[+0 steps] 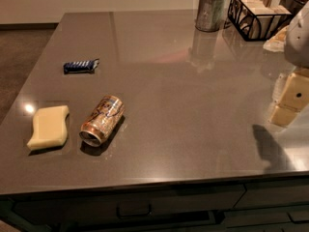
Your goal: Place orange can upright
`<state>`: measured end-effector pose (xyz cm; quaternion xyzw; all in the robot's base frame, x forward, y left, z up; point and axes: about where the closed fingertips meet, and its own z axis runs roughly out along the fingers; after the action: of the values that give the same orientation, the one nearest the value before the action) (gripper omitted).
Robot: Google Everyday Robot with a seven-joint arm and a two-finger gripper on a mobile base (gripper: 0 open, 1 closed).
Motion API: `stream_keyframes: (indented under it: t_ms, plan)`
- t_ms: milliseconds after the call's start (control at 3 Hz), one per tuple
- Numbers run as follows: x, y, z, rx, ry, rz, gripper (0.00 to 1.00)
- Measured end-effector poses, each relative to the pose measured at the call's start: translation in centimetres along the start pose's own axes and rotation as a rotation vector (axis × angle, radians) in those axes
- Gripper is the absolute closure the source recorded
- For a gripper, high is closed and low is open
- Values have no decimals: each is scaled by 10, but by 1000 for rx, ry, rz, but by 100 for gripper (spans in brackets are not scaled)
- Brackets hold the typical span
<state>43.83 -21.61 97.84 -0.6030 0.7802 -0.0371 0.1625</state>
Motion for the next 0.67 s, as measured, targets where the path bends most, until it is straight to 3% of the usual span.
stream_keyframes:
  t_ms: [333,667]
  plan:
    - [0,0,0,0,0,0,0]
    - [-20,0,0,-9,-13,-69,0]
